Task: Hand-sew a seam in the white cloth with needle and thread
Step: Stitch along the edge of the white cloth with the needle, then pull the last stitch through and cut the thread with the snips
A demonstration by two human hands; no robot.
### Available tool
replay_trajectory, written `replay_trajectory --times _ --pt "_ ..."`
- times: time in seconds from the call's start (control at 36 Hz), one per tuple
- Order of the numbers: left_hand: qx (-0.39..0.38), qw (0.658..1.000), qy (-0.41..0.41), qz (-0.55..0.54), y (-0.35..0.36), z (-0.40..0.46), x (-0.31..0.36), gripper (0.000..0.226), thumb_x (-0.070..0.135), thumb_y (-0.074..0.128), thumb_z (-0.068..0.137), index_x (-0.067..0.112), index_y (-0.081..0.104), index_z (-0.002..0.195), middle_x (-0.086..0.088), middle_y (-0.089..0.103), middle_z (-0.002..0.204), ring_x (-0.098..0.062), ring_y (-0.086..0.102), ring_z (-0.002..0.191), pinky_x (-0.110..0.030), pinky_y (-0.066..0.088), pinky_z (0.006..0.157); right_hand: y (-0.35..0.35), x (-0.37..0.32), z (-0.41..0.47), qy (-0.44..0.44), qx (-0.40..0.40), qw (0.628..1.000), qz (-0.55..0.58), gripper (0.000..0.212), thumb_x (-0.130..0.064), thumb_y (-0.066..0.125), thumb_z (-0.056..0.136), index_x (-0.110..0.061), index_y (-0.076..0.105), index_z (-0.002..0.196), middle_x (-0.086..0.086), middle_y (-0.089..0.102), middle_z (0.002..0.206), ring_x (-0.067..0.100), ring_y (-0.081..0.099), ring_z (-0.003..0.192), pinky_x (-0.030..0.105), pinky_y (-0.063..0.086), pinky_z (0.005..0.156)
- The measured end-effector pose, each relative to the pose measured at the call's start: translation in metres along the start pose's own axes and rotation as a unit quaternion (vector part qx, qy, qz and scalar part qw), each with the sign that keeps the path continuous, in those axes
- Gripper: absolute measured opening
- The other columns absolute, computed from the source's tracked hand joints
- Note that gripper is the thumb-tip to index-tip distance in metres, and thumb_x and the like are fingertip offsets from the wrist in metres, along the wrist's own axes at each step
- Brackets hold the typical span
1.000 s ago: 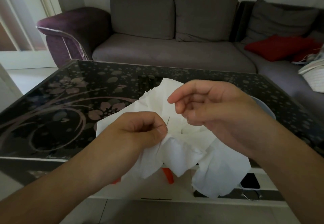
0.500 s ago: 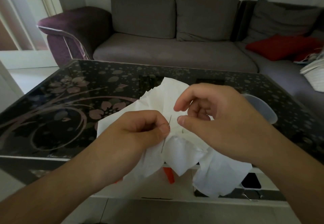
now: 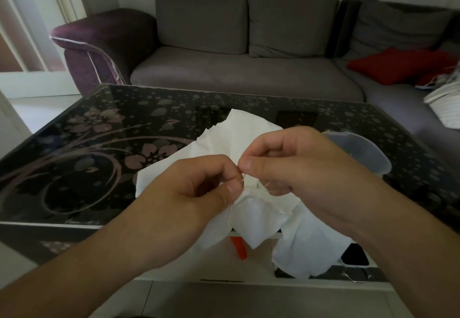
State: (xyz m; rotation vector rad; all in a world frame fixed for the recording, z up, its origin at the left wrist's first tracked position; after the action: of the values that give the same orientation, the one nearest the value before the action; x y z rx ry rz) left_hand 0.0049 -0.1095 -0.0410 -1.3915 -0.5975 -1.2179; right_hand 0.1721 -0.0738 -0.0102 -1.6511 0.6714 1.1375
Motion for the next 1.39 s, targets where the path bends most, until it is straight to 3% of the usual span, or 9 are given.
replay_trajectory --times 0.33,0.67,0.75,0.81,0.89,1.0,1.11,1.22,1.39 --pt "-0.014 1.000 -0.016 -0.004 0.001 0.001 0.002 0.028 0.051 0.053 0.084 0.030 0.071 0.085 0.003 0.067 0.083 -0.012 0.061 0.077 -0.020 0.049 0.069 0.006 0.000 -0.002 -0.021 0.072 0.990 -0.116 0.014 -0.034 0.065 0.098 -0.030 0.073 0.087 -0.025 0.063 0.061 -0.012 0.058 0.061 0.017 0.041 0.065" --pt "-0.010 0.999 -0.038 -0.022 0.000 -0.001 0.005 0.022 0.030 0.057 0.099 0.025 0.071 0.083 0.002 0.066 0.081 -0.017 0.061 0.077 -0.031 0.049 0.071 0.003 -0.001 0.001 -0.023 0.098 0.990 -0.098 0.014 -0.039 0.064 0.097 -0.032 0.069 0.086 -0.023 0.062 0.062 -0.008 0.059 0.061 0.025 0.047 0.069" --pt "0.009 0.998 -0.052 -0.032 -0.002 -0.001 0.005 0.025 0.030 0.057 0.098 0.025 0.070 0.078 0.006 0.062 0.074 -0.013 0.059 0.072 -0.031 0.045 0.070 -0.002 -0.002 0.002 0.015 0.051 0.998 0.021 0.004 -0.023 0.063 0.099 -0.023 0.067 0.099 -0.005 0.057 0.066 0.006 0.047 0.052 0.025 0.040 0.056" --pt "0.015 0.998 -0.059 -0.029 -0.003 -0.001 0.003 0.025 0.030 0.057 0.099 0.022 0.071 0.081 0.002 0.064 0.077 -0.023 0.061 0.077 -0.033 0.047 0.071 -0.007 -0.003 0.001 0.024 0.009 0.996 0.080 0.018 -0.006 0.068 0.093 -0.017 0.066 0.107 0.005 0.055 0.070 0.011 0.044 0.053 0.026 0.038 0.052" --pt "0.020 0.997 -0.071 -0.023 -0.004 -0.002 0.000 0.024 0.032 0.056 0.099 0.022 0.072 0.084 0.002 0.066 0.082 -0.022 0.063 0.082 -0.036 0.050 0.074 -0.016 -0.005 -0.004 -0.022 -0.029 0.999 0.034 0.043 -0.003 0.071 0.071 -0.026 0.070 0.107 -0.001 0.063 0.080 0.010 0.056 0.063 0.024 0.046 0.060" --pt "0.006 0.996 -0.087 -0.012 -0.002 -0.003 -0.001 0.026 0.033 0.054 0.099 0.021 0.072 0.084 0.003 0.067 0.083 -0.014 0.064 0.077 -0.028 0.053 0.068 -0.021 -0.009 -0.012 -0.083 -0.005 0.994 -0.077 0.054 0.014 0.067 0.083 -0.034 0.073 0.105 -0.006 0.065 0.092 0.018 0.063 0.069 0.036 0.057 0.067" --pt "-0.002 0.995 -0.099 -0.004 0.001 -0.003 -0.001 0.026 0.034 0.055 0.099 0.026 0.071 0.080 0.008 0.065 0.077 -0.006 0.061 0.070 -0.022 0.048 0.062 -0.017 -0.013 -0.013 -0.118 0.055 0.978 -0.162 0.036 -0.003 0.077 0.086 -0.036 0.072 0.098 -0.010 0.068 0.096 0.007 0.068 0.066 0.024 0.058 0.060" --pt "-0.012 0.995 -0.098 -0.011 0.002 -0.002 0.001 0.026 0.034 0.054 0.099 0.024 0.071 0.081 0.008 0.064 0.077 -0.008 0.060 0.070 -0.026 0.048 0.061 -0.016 -0.014 -0.011 -0.126 0.096 0.970 -0.187 0.021 -0.019 0.083 0.084 -0.035 0.072 0.091 -0.010 0.070 0.087 0.007 0.071 0.071 0.029 0.063 0.068" --pt "-0.047 0.994 -0.092 -0.041 0.003 -0.001 0.005 0.029 0.026 0.056 0.100 0.018 0.069 0.075 -0.002 0.059 0.074 -0.010 0.055 0.066 -0.015 0.047 0.052 -0.018 -0.017 -0.015 -0.107 0.094 0.977 -0.159 0.025 -0.018 0.084 0.082 -0.033 0.068 0.094 -0.005 0.071 0.073 0.009 0.070 0.065 0.027 0.060 0.066"
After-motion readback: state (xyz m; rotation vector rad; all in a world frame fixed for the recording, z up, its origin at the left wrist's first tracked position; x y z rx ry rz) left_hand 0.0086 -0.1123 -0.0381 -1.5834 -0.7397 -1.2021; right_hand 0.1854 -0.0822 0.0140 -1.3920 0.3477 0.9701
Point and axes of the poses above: each hand's wrist, its own z-axis towards the middle knuckle, its own y-axis out of the palm, x = y × z, the point moved 4 cm from there along z, towards the middle knuckle
